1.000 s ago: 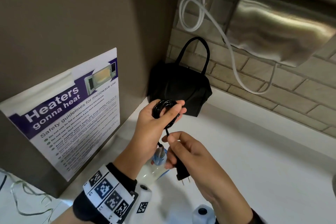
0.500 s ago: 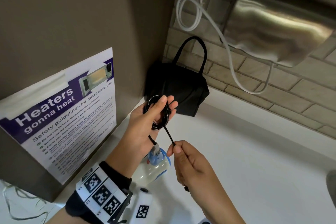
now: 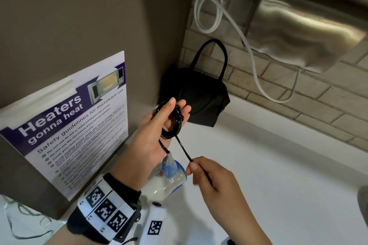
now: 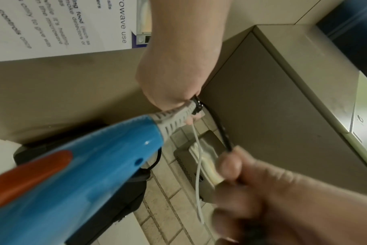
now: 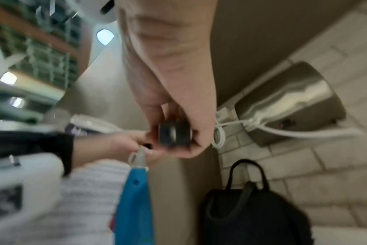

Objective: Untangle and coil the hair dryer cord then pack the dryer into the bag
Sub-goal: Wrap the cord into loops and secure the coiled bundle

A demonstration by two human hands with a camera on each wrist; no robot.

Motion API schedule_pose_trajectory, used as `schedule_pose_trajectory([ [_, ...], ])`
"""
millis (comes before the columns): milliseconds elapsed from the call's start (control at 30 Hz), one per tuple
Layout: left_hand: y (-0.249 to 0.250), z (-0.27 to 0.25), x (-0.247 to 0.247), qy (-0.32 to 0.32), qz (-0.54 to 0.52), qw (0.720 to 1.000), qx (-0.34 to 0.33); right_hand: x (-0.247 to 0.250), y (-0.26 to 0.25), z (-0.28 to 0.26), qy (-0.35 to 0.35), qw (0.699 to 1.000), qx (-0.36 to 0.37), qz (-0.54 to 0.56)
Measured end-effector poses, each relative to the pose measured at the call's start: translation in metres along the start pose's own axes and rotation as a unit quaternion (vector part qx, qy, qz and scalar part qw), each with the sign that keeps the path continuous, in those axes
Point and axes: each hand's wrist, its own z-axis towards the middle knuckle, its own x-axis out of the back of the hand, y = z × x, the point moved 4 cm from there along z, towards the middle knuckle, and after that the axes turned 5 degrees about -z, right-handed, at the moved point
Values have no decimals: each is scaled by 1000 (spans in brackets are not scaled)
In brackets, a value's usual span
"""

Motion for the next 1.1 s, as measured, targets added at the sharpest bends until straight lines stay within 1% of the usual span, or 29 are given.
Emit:
schedule_pose_trajectory([
  [67, -2, 0, 2, 1, 27, 1000, 7, -5, 18, 8, 42, 991, 14, -125],
  [100, -5, 0, 2, -1, 45, 999, 16, -7, 26, 12, 63, 985, 13, -162],
  [133, -8, -2, 2, -4, 58, 998, 26, -7, 31, 17, 78, 980, 12, -181],
  [167, -12, -3, 2, -7, 68, 997, 33, -8, 35, 23, 70, 983, 2, -170],
  [233, -15, -4, 2, -10, 81, 996, 40, -10, 39, 28, 26, 995, -38, -85],
  [267, -16, -3, 2, -8, 83, 996, 41, -9, 40, 30, 7, 998, -65, -17],
  [300, -15, -2, 3, -5, 84, 996, 41, -10, 40, 31, -14, 993, -94, 71],
  [333, -15, -2, 3, -5, 88, 995, 41, -11, 38, 32, -39, 976, -122, 176],
  [400, -16, -3, 4, -12, 109, 993, 41, -12, 32, 33, -70, 913, -169, 364],
  [433, -17, -4, 3, -16, 116, 992, 44, -11, 30, 35, -63, 884, -184, 425],
  [467, -18, -6, 2, -20, 122, 991, 49, -9, 30, 38, -45, 866, -192, 460],
  [533, -23, -9, 0, -24, 136, 988, 62, -7, 31, 45, 7, 850, -201, 488],
  [567, -27, -11, -2, -26, 145, 987, 69, -7, 34, 48, 33, 848, -208, 486],
  [600, -31, -13, -4, -24, 159, 984, 73, -7, 35, 49, 51, 854, -214, 472],
  [633, -36, -14, -4, -21, 178, 981, 73, -8, 36, 51, 61, 866, -215, 448],
  [700, -42, -16, -5, -12, 215, 975, 60, -10, 35, 51, 58, 898, -190, 392],
  [767, -43, -15, -3, 3, 223, 974, 38, -12, 30, 49, 49, 938, -142, 313],
  [800, -43, -15, -2, 12, 220, 975, 26, -12, 28, 47, 50, 952, -120, 278],
  [833, -42, -13, -1, 20, 219, 975, 11, -12, 26, 46, 56, 959, -105, 257],
  [967, -39, -12, 0, 55, 238, 969, -39, -13, 22, 38, 85, 956, -88, 268],
  [1100, -35, -9, 5, 62, 266, 961, -44, -14, 18, 33, 92, 952, -81, 281],
])
